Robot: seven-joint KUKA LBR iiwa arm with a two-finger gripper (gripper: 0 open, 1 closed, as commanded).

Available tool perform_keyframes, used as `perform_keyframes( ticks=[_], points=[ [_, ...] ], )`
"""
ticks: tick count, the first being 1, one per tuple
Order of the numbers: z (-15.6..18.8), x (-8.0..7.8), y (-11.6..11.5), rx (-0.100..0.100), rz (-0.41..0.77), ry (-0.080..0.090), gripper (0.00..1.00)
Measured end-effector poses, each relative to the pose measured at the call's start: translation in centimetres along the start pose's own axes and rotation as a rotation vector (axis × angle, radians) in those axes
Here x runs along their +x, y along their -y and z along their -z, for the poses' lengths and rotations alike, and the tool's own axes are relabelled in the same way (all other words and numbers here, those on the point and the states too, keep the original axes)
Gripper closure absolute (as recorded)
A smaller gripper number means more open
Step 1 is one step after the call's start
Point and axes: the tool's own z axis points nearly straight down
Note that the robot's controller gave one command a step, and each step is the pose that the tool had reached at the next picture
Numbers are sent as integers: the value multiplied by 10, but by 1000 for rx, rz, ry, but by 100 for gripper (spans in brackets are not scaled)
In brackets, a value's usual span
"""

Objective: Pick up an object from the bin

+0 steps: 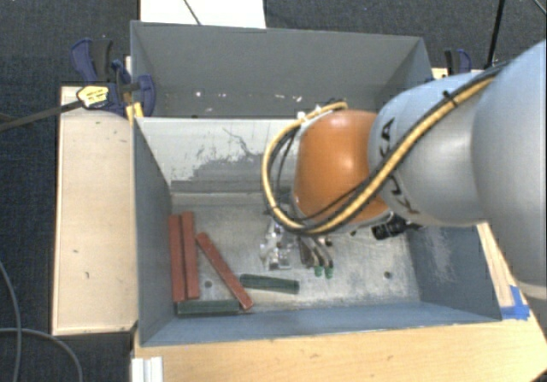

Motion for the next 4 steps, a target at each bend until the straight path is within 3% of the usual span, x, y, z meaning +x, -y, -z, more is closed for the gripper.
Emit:
perform_keyframes(
  ticks=[1,2,3,4],
  points=[
    [-63,-25,-19,-5,289,28,0],
    [-63,-25,-19,-4,288,26,0],
    [-70,-46,-83,5,166,4,100],
    [-71,-43,-86,2,169,-3,0]
  ],
)
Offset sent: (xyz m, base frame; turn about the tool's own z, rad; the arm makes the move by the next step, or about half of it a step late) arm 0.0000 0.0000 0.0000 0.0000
